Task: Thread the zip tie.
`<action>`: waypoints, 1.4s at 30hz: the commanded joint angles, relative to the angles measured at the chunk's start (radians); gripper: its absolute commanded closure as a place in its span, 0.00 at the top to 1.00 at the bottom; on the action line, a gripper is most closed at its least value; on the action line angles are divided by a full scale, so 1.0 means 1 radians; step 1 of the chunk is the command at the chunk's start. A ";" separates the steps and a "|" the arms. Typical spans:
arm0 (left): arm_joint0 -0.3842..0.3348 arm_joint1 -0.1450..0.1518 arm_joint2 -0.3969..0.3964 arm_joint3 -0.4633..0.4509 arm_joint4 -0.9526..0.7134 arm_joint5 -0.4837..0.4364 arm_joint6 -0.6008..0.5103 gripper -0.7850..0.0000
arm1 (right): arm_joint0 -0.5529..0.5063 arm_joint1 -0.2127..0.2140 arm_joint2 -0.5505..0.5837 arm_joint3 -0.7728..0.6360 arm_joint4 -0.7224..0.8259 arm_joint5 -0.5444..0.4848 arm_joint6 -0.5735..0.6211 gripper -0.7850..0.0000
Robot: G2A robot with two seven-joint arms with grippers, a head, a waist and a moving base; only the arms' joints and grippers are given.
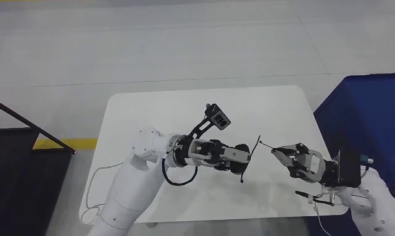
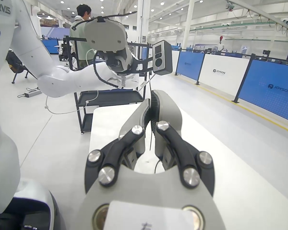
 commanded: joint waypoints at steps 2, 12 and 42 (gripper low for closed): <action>0.017 -0.002 0.007 0.001 -0.039 0.014 0.020 0.00 | -0.003 -0.002 -0.006 -0.008 0.014 0.007 0.001 0.00; 0.064 -0.006 0.053 0.027 -0.110 0.034 0.065 0.00 | -0.019 -0.010 0.012 -0.034 0.072 0.000 -0.023 0.00; 0.007 -0.007 0.106 0.103 -0.114 0.046 0.061 0.00 | -0.014 -0.013 0.013 -0.035 0.067 0.001 -0.018 0.00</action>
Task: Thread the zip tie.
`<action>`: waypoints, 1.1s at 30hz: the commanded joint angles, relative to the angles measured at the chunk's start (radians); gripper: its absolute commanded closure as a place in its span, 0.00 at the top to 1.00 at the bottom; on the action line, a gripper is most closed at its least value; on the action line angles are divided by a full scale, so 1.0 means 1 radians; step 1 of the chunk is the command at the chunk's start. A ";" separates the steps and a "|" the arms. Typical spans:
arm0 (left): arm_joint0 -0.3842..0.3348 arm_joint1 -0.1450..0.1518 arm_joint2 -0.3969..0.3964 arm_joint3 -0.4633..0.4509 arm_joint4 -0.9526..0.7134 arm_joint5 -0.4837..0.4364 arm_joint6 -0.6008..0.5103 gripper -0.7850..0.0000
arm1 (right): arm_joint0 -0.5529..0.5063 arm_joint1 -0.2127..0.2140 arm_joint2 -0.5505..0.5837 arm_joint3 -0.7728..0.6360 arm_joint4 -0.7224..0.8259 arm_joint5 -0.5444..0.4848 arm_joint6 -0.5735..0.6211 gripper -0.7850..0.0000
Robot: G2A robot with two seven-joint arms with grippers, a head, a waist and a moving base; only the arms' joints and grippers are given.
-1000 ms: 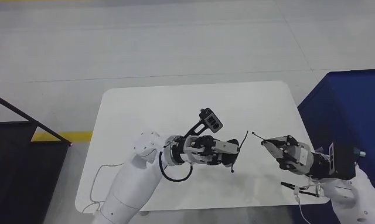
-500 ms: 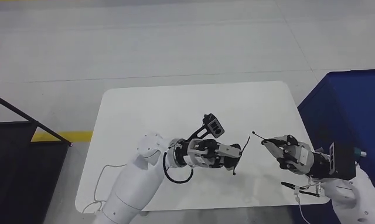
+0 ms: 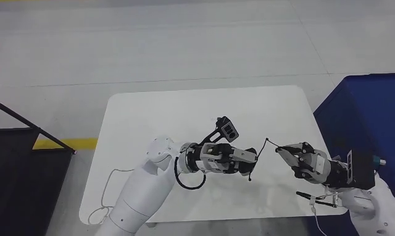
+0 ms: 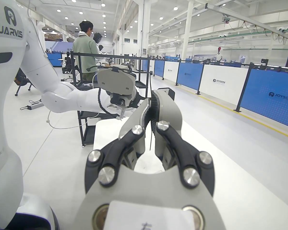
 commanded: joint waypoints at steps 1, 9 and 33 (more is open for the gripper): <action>-0.004 0.000 0.001 0.004 -0.003 -0.004 0.001 0.00 | 0.000 0.000 0.000 0.000 0.000 0.000 0.000 0.00; -0.016 -0.001 0.000 0.020 -0.016 -0.003 0.004 0.00 | 0.000 0.000 0.000 0.000 0.000 0.000 0.000 0.00; -0.032 -0.010 0.001 0.075 -0.140 0.079 0.046 0.00 | -0.007 -0.023 0.010 -0.048 -0.144 0.062 -0.035 0.00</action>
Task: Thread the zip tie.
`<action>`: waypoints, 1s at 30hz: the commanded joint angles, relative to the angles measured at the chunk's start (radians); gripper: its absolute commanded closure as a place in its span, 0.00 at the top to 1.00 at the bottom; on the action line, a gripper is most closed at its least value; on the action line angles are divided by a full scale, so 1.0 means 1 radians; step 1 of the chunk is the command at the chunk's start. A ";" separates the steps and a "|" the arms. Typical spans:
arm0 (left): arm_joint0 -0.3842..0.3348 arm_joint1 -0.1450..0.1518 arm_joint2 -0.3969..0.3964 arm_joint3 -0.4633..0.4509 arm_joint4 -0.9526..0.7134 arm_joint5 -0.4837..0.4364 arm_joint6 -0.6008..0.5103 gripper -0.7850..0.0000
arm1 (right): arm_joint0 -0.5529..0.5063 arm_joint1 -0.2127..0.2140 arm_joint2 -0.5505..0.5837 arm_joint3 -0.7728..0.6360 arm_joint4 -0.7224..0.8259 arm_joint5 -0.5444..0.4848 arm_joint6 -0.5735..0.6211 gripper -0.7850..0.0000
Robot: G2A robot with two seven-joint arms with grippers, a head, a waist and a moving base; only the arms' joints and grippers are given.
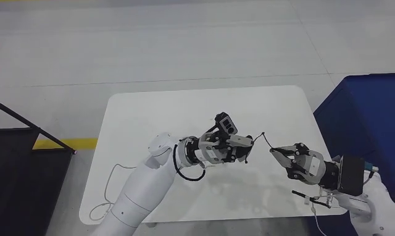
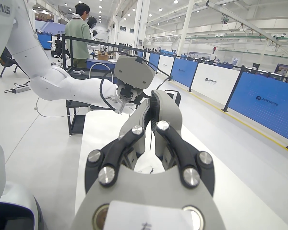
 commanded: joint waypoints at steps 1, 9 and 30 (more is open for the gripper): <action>0.002 0.000 -0.003 0.006 -0.011 0.010 0.002 0.00 | -0.001 -0.002 0.002 0.001 -0.003 -0.004 -0.007 0.00; 0.004 0.003 0.006 0.010 0.028 0.013 -0.022 0.00 | -0.006 -0.007 0.000 0.005 0.028 -0.043 0.002 0.00; 0.033 0.012 -0.017 -0.021 0.038 -0.008 -0.023 1.00 | -0.014 -0.018 -0.033 0.019 0.166 -0.025 0.209 0.00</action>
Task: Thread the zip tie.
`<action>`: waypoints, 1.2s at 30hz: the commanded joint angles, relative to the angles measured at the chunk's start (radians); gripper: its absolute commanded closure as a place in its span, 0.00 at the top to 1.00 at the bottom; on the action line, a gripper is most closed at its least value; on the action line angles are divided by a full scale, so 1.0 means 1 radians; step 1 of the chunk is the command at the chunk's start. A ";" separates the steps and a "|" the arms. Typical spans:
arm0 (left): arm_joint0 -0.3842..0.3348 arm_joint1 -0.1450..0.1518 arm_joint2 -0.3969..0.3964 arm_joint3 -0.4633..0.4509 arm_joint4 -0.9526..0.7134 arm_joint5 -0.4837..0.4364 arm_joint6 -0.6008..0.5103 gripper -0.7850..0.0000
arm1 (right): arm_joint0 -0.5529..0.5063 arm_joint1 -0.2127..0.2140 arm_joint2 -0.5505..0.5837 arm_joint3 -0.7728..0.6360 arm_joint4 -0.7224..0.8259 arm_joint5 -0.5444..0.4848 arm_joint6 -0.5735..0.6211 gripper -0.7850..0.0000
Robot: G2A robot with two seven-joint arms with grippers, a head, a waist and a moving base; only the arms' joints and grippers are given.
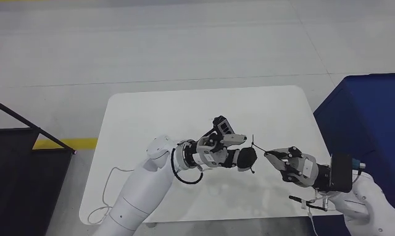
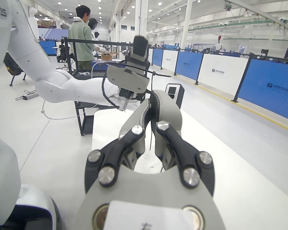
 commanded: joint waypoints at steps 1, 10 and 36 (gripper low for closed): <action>0.005 0.002 -0.006 -0.003 0.000 -0.005 0.004 1.00 | 0.002 0.002 -0.007 0.017 0.058 -0.005 0.065 0.00; 0.023 0.009 -0.063 0.008 -0.047 -0.018 0.035 1.00 | 0.035 0.043 -0.068 0.065 0.596 -0.012 0.530 0.00; 0.045 0.053 -0.207 -0.013 0.212 -0.134 0.085 1.00 | 0.072 0.099 -0.126 0.106 1.353 0.177 1.057 0.00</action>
